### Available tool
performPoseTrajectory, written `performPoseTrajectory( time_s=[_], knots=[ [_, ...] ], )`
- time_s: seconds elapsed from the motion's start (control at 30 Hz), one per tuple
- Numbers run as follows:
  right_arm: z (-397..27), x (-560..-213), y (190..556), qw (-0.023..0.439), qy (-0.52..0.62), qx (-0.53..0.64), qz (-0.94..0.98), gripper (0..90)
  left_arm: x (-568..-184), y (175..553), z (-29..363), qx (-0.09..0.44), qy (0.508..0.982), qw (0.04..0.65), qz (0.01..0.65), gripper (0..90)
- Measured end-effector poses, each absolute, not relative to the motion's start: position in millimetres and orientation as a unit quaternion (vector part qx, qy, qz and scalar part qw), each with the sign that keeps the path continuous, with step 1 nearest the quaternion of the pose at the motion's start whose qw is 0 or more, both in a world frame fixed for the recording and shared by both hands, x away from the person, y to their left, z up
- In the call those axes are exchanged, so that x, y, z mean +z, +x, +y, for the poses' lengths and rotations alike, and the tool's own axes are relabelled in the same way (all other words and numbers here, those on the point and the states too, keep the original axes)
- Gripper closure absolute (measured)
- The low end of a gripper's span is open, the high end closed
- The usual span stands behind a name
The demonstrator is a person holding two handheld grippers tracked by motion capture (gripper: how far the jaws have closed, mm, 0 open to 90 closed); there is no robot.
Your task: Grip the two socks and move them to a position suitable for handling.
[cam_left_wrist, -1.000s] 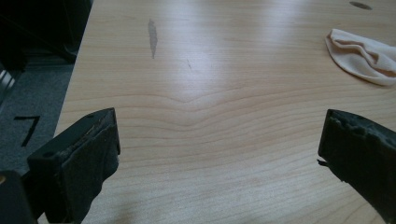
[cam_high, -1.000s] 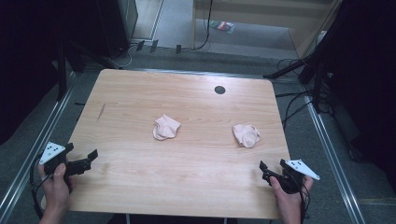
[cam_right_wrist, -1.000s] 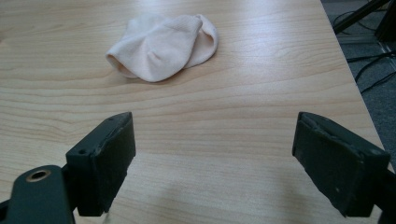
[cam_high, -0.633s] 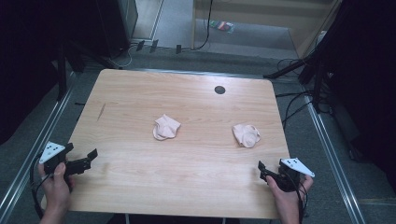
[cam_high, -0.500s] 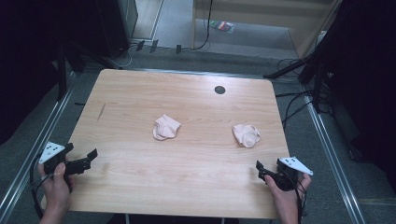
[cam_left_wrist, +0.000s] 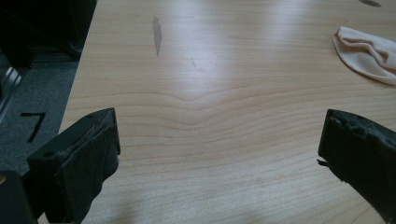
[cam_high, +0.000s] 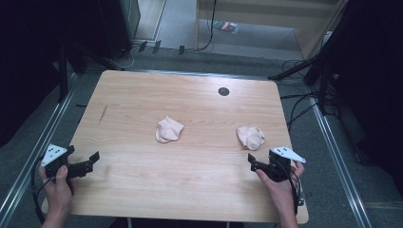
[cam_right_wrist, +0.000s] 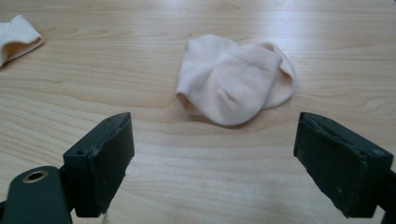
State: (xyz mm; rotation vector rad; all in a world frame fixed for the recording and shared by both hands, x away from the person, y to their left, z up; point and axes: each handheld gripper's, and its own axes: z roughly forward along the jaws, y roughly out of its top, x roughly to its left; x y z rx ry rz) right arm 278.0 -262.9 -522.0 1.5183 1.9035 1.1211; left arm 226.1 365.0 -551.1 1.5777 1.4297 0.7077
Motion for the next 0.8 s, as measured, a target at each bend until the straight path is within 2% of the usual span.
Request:
performPoseTrajectory(
  time_s=[0.2, 0.4, 0.5, 0.8],
  knots=[
    [-255, -516, 301, 0.238, 0.536, 0.385, 0.712, 12.9, -551, 226, 365, 0.283, 0.633, 0.435, 0.574, 0.0],
    [-248, -514, 328, 0.248, 0.538, 0.379, 0.711, 17.6, -551, 226, 365, 0.282, 0.634, 0.435, 0.574, 0.0],
    [-242, -518, 343, 0.25, 0.543, 0.37, 0.711, 19.8, -551, 226, 365, 0.281, 0.634, 0.435, 0.574, 0.0],
    [-239, -536, 372, 0.24, 0.573, 0.34, 0.706, 18.7, -551, 227, 366, 0.278, 0.636, 0.437, 0.572, 0.0]
  ],
)
